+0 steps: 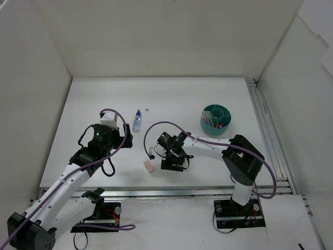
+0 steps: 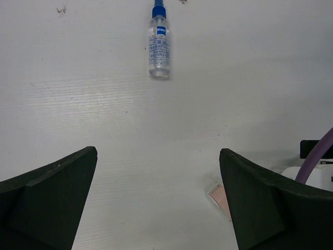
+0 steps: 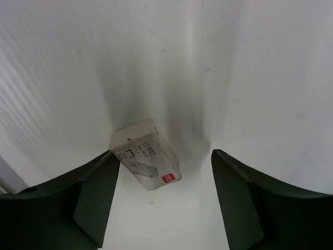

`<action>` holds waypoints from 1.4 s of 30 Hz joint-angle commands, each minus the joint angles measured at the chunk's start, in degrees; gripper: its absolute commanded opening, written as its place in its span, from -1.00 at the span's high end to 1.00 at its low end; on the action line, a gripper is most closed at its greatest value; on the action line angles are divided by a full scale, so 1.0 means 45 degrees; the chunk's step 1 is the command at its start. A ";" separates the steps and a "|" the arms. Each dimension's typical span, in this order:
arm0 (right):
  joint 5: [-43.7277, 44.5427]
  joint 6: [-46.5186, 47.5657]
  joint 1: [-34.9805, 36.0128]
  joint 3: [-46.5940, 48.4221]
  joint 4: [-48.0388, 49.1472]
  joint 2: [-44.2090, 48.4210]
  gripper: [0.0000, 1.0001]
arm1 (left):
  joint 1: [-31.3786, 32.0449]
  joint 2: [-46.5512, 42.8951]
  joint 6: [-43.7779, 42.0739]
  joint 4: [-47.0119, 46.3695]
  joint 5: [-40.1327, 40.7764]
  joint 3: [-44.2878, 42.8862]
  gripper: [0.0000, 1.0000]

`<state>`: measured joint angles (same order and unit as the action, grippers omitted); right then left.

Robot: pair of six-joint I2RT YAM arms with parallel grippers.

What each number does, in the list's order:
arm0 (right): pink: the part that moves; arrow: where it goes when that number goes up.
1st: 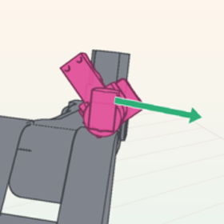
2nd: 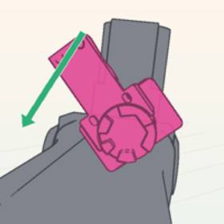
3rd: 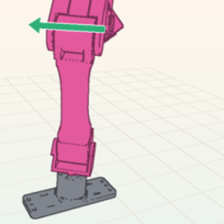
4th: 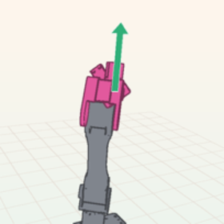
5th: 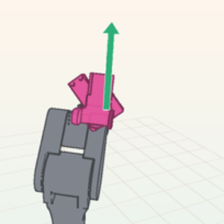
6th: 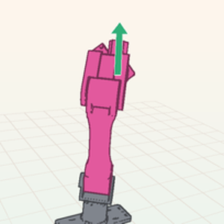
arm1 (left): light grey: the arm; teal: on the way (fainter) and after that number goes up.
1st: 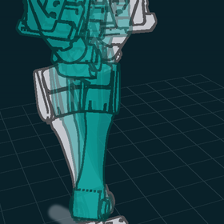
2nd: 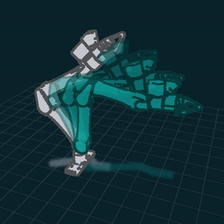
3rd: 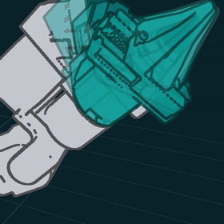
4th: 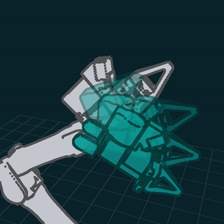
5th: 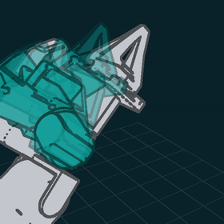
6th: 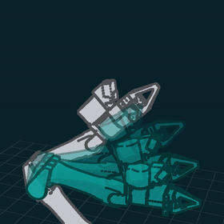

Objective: Sort the stationery into containers
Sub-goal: Pick up the stationery from the center of the board, then place the stationery in the storage box.

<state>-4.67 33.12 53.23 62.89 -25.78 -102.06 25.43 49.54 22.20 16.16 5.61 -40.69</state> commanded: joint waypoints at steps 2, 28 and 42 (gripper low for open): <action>0.0569 -0.0232 -0.0247 0.0282 0.0415 -0.0113 -0.16 | -0.0085 0.0162 0.0068 -0.0272 0.0316 -0.0392 -0.99; 0.4690 -0.7867 -0.7685 0.0125 0.6295 0.6216 0.73 | -0.0436 0.1081 0.0087 -0.0564 -0.0562 -0.1036 -0.99; -0.1576 -0.8241 -1.2316 -0.1395 1.0778 0.4713 0.58 | -0.0554 0.2019 0.0185 -0.0760 -0.1496 -0.1447 -0.99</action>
<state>-2.85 -4.27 0.78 58.59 7.53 -80.42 23.22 58.43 22.57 16.01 1.26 -43.72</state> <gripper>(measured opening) 0.294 0.996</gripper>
